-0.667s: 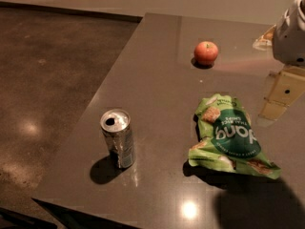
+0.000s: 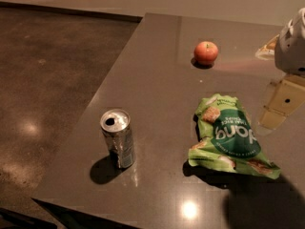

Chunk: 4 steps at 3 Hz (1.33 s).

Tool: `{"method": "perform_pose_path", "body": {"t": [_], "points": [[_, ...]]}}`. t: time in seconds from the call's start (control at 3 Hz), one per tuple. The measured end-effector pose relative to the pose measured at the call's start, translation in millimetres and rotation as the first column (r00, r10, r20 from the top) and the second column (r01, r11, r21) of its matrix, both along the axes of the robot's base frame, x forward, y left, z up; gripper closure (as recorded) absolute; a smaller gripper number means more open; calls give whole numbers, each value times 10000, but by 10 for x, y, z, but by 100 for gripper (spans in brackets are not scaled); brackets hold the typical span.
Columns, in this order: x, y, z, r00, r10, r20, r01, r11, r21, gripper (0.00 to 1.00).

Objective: Move green rice chip bag near apple

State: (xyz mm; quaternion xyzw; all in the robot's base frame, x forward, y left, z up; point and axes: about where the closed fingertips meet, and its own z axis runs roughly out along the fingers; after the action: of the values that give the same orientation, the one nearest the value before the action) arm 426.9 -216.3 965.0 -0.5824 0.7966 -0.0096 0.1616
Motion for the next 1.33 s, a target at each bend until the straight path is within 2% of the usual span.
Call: {"method": "perform_pose_path", "body": {"t": [0.33,0.67,1.0,1.33], "points": [[-128,40,-162,9960,-746,-492,767,9961,427,0],[-191,78,-305,9792,-1833,-867,1906,9780,853,0],[-184,102,-406,9383,-3272,-1119,3394,9333,1172,0],[-164,66,-557,8633,-4855,-1379,5011,8572,1190,0]]}}
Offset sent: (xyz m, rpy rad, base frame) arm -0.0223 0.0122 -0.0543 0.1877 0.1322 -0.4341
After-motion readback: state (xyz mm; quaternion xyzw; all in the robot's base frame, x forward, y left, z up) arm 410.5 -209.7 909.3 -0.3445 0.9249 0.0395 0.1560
